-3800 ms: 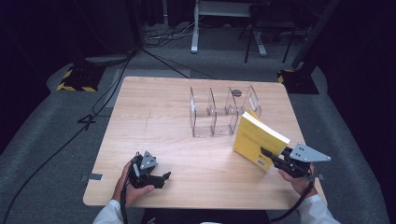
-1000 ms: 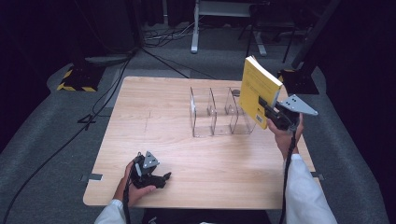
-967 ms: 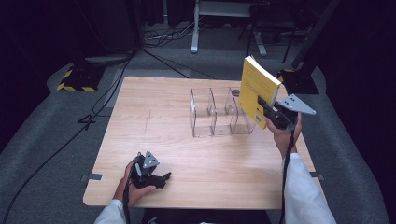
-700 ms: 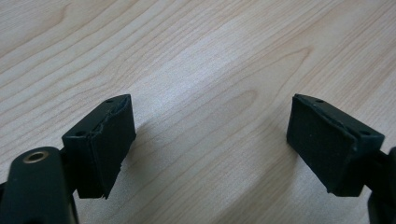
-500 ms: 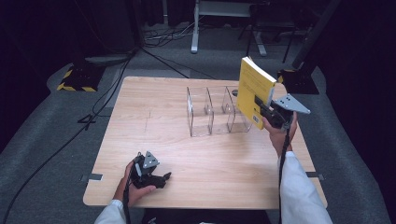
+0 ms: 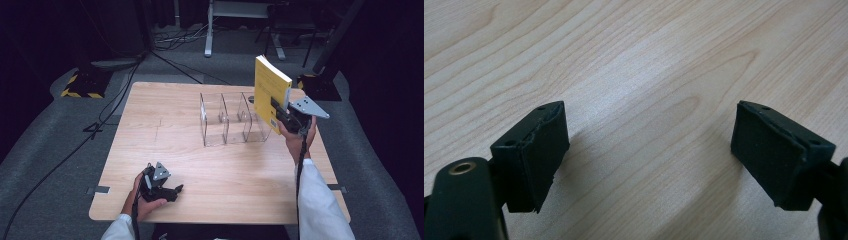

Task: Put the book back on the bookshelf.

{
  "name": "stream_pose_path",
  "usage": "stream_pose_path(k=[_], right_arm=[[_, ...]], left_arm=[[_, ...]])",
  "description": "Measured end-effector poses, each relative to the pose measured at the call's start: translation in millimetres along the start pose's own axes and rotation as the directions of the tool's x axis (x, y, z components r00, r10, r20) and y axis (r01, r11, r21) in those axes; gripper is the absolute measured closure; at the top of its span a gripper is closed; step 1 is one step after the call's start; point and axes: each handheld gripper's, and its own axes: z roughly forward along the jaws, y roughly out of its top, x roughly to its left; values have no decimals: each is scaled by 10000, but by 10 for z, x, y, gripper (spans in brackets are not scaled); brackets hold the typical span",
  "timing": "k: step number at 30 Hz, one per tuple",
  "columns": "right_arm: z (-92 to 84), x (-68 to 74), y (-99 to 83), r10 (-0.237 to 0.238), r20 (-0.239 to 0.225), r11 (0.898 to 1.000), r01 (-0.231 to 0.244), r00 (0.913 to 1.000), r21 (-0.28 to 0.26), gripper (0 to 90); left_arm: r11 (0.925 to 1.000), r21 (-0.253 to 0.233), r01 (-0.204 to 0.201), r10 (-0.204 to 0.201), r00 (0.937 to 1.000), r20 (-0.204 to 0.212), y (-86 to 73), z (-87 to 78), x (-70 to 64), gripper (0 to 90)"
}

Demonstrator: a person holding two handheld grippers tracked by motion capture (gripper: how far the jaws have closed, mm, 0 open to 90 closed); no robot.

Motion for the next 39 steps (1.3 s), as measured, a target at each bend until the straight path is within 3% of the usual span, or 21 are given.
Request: stream_pose_path(k=[10, 13, 15, 18, 21, 27, 39], right_arm=[[-146, 83, 326, -96, -376, 9977, 70, 9992, -681, 763], [-144, 88, 364, 99, -482, 9971, -135, 9988, -749, 763], [-115, 122, 374, -68, -364, 9974, 42, 9993, -720, 763], [-25, 149, 335, -271, -122, 9986, 266, 9996, -458, 763], [106, 144, 218, 113, -134, 9997, -116, 9998, -197, 763], [273, 179, 72, 175, 49, 9998, -175, 9998, 134, 763], [574, 150, -309, 985, 124, 9932, -991, 9951, 618, 763]], left_arm=[[10000, -43, 4, -4, 10000, -37, -2, 3, -2, 160], [10000, -12, -8, 8, 10000, -10, 0, 1, 0, 160], [10000, -43, 6, -6, 10000, -36, -2, 3, -2, 160], [10000, -34, 2, -2, 10000, -22, -1, 2, -1, 160], [10000, 6, -9, 9, 10000, -1, 0, 0, 1, 160], [10000, -15, -3, 3, 10000, -5, -1, 1, 0, 160], [10000, -49, 30, -30, 10000, -38, -2, 3, -4, 160]])
